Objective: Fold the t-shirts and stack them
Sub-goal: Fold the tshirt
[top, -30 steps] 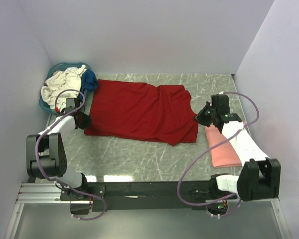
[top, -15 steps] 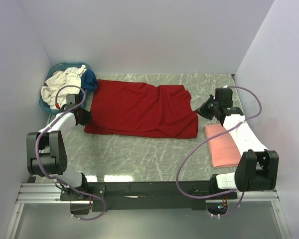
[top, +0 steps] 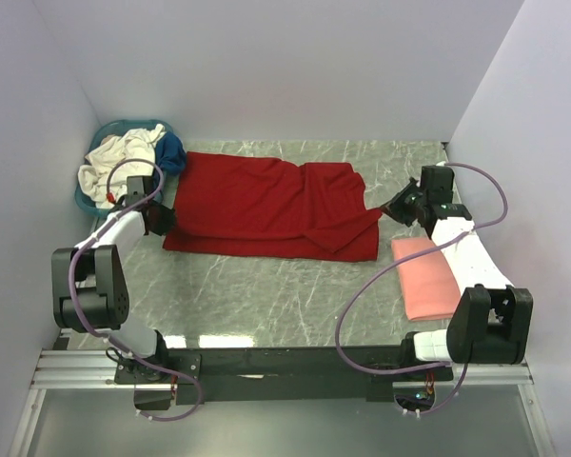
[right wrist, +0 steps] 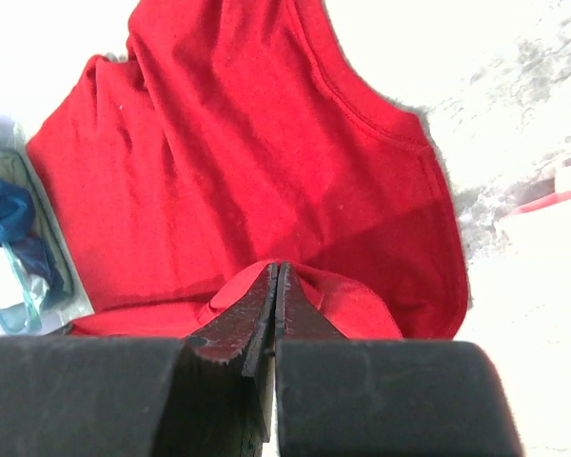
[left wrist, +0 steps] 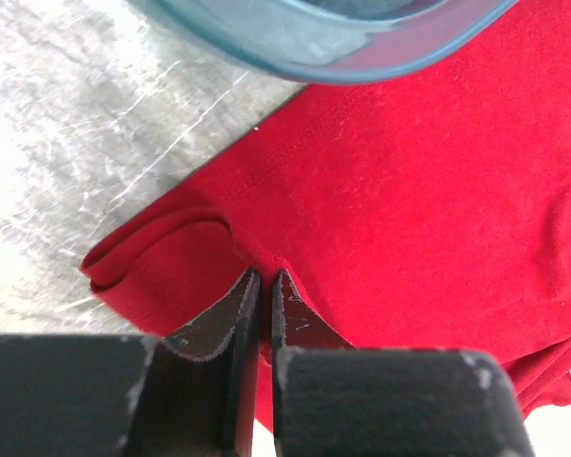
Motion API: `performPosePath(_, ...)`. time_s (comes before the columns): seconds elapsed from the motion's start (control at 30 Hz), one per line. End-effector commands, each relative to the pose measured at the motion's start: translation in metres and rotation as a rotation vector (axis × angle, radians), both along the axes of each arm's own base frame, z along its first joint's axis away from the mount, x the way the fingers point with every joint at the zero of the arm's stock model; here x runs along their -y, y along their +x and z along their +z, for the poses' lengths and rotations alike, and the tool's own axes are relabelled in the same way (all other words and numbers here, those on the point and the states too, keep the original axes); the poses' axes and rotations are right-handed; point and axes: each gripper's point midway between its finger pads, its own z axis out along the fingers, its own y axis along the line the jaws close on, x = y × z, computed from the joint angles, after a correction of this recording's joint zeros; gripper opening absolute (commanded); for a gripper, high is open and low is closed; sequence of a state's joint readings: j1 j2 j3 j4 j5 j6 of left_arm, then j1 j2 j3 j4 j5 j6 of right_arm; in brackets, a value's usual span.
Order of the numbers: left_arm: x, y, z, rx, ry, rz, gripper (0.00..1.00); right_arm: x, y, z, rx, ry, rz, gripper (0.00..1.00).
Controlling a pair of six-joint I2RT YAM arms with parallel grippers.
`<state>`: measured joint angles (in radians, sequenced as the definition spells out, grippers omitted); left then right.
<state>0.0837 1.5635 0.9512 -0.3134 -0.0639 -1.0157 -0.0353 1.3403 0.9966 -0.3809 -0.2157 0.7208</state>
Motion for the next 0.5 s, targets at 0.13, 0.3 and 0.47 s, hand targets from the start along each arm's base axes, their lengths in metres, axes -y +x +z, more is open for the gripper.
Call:
performPosePath(0.13,0.002,0.023,0.013,0.053,-0.007,-0.019,0.11,0.006,0.015,0.013,0.059,0.012,-0.011,0.00)
performPosePath(0.3,0.003,0.029,0.006,0.039,-0.009,-0.028,0.11,0.003,0.024,0.013,0.055,0.029,0.001,0.00)
performPosePath(0.47,0.001,0.039,0.001,0.030,-0.010,-0.026,0.10,0.001,0.044,0.012,0.053,0.044,0.010,0.00)
